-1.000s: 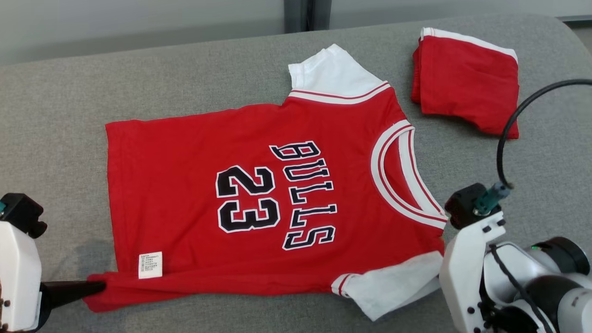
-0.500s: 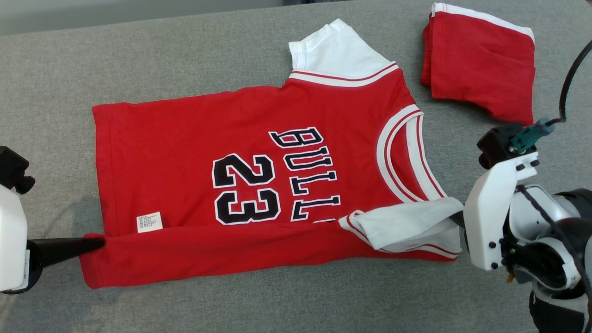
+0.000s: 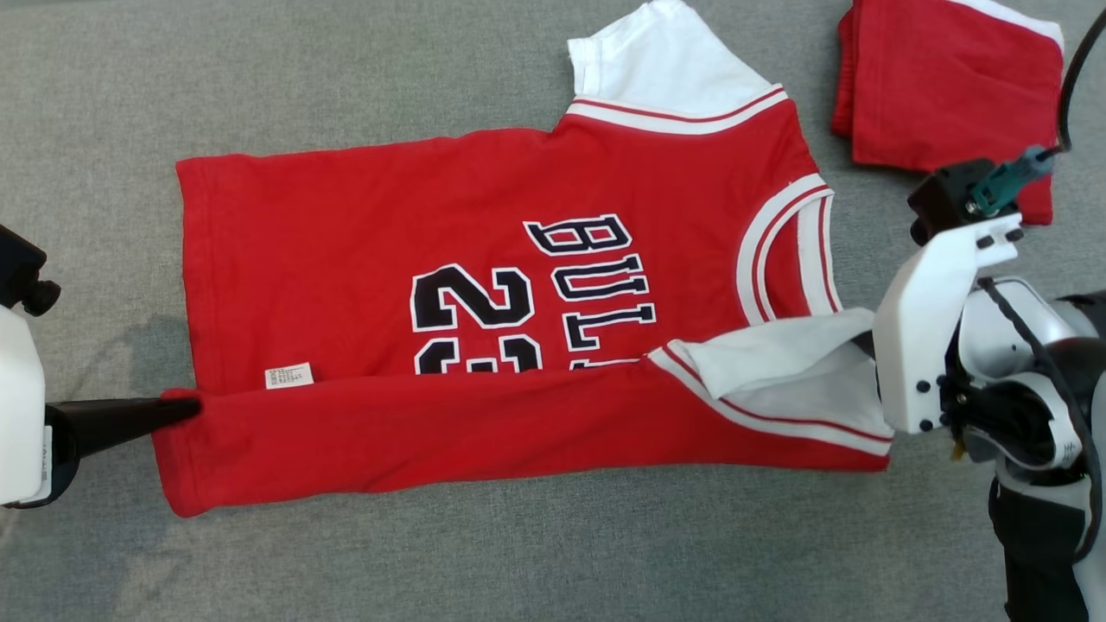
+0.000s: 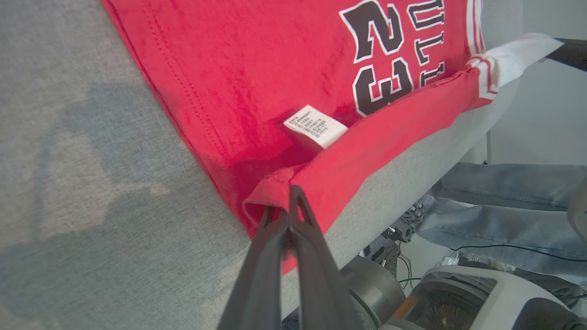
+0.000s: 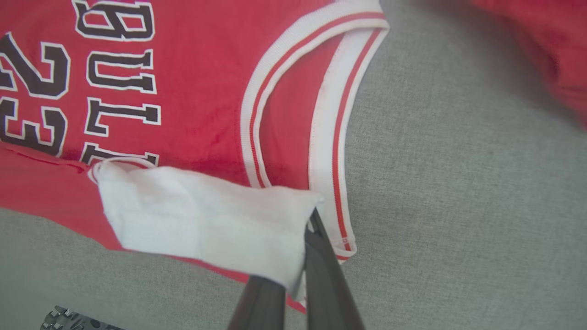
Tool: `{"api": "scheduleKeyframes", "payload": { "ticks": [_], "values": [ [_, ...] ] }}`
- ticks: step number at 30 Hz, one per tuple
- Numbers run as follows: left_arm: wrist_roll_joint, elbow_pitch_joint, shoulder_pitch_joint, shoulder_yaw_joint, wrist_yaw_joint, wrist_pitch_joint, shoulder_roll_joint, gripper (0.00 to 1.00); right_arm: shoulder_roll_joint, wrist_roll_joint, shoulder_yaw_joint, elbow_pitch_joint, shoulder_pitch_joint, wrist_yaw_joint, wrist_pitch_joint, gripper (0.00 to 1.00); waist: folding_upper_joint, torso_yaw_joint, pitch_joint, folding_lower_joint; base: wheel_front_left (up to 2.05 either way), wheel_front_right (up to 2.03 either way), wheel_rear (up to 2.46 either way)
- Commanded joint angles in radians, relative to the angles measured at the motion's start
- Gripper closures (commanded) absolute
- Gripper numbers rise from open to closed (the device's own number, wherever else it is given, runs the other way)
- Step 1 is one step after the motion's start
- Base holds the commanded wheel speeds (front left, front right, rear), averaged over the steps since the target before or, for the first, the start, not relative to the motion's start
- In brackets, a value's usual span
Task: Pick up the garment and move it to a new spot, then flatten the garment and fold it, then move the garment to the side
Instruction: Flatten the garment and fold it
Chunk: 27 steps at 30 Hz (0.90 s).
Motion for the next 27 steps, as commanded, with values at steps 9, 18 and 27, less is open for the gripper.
{"api": "scheduleKeyframes", "payload": {
  "ticks": [9, 18, 27],
  "values": [
    [0.027, 0.001, 0.031, 0.072, -0.001, 0.032, -0.016, 1.00, -0.004, -0.040, 0.008, 0.055, -0.079, 0.000, -0.048, 1.00, 0.0000, 0.007, 0.026, 0.0000, 0.00, 0.00, 0.00],
    [0.048, 0.009, 0.058, 0.119, -0.001, 0.059, -0.043, 0.85, -0.004, -0.035, 0.007, 0.107, -0.092, 0.000, -0.090, 0.00, 0.0000, 0.002, 0.023, 0.0000, 0.00, 0.00, 0.00],
    [0.085, 0.032, 0.079, 0.166, -0.001, 0.029, -0.074, 0.00, -0.004, -0.062, -0.012, 0.148, -0.090, 0.000, -0.154, 0.00, 0.0000, -0.012, -0.014, 0.0000, 0.00, 0.00, 0.00]
  ]
}}
